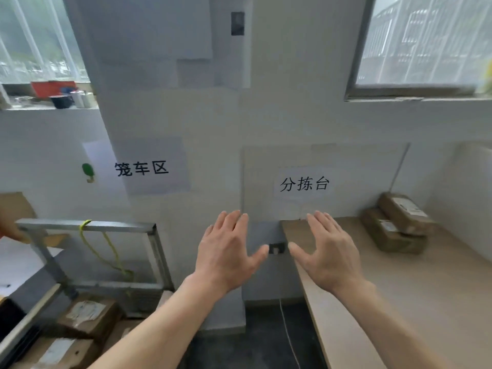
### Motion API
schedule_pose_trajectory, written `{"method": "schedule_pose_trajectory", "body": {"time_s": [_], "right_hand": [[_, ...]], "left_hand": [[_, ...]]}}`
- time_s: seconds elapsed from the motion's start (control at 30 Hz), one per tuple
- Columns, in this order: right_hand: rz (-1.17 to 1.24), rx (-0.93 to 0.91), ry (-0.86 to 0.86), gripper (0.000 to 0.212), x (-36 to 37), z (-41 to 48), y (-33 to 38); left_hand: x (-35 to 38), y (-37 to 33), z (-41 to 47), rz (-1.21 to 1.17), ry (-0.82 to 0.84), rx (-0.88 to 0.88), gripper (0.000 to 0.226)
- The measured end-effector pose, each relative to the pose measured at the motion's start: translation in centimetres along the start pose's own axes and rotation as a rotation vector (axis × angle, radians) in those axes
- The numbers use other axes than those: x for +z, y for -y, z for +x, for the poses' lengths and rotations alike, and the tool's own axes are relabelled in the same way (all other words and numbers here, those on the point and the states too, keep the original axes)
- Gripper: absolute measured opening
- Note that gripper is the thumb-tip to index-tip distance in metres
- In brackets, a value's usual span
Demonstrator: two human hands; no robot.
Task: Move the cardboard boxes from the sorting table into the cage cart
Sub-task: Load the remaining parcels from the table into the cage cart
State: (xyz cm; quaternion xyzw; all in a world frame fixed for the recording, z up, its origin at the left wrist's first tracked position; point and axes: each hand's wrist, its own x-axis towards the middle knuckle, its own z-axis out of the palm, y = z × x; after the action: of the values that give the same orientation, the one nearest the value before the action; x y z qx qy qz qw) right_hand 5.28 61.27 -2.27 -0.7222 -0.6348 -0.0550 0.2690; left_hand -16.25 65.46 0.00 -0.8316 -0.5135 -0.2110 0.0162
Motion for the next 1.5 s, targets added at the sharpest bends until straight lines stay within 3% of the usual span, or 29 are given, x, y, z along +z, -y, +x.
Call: {"method": "schedule_pose_trajectory", "body": {"time_s": [0.17,0.4,0.7,1.03,1.33,1.5], "right_hand": [[-0.062,0.126,-0.05,0.088,-0.1,1.7,-5.0],[-0.157,0.278,-0.12,0.093,1.4,6.3,-10.6],[-0.251,0.478,-0.16,0.094,4.2,13.1,-14.5],[-0.285,0.596,-0.145,0.085,6.1,16.5,-20.1],[-0.256,0.67,-0.102,0.092,8.1,19.4,-29.5],[-0.251,0.702,-0.068,0.085,8.8,20.8,-35.6]], "left_hand": [[4.0,-3.0,5.7,-0.06,0.056,0.119,0.08],[9.7,-5.3,14.9,-0.178,0.06,0.29,0.095],[16.8,-5.9,26.0,-0.24,0.1,0.449,0.082],[22.3,-9.2,32.7,-0.294,0.168,0.526,0.082],[28.9,-15.3,37.9,-0.296,0.255,0.556,0.079],[33.1,-19.4,40.7,-0.268,0.321,0.568,0.081]]}}
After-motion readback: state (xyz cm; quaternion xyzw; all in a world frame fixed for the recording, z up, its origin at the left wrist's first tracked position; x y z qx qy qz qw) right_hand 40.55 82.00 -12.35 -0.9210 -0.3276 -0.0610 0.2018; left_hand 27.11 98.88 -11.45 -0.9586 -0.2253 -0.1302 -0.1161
